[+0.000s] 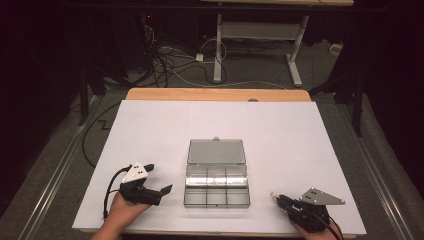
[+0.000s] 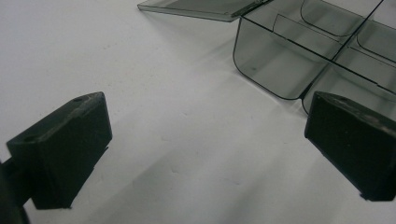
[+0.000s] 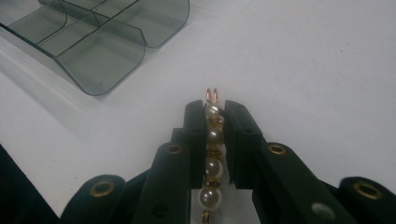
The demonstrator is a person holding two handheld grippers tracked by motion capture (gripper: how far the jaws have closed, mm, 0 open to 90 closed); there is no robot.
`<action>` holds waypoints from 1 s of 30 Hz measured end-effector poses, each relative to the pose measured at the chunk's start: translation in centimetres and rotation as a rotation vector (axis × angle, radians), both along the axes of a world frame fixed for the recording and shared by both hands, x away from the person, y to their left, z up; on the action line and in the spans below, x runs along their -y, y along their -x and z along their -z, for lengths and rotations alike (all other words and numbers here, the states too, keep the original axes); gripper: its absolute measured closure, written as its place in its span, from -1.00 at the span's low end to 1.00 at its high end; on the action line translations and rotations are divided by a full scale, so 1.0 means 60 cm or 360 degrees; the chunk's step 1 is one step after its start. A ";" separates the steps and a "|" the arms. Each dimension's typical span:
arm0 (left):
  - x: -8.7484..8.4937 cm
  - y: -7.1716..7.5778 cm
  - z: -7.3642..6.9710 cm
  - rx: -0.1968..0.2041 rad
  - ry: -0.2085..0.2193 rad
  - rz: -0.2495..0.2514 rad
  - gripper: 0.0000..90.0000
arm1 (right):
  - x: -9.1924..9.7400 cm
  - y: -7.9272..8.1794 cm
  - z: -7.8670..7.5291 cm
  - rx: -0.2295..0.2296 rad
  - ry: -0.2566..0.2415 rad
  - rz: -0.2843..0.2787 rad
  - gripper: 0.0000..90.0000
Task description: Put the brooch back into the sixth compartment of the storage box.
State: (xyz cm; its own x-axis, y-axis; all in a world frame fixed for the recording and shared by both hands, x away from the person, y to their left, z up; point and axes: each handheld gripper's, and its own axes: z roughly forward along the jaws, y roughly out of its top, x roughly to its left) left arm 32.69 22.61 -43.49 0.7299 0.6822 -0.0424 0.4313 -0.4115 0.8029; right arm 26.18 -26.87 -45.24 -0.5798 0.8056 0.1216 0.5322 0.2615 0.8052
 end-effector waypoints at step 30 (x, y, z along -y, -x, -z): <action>0.000 -0.001 0.000 -0.0005 0.0003 0.0004 -0.99 | -0.040 -0.012 -0.012 0.0035 -0.0044 -0.0110 0.78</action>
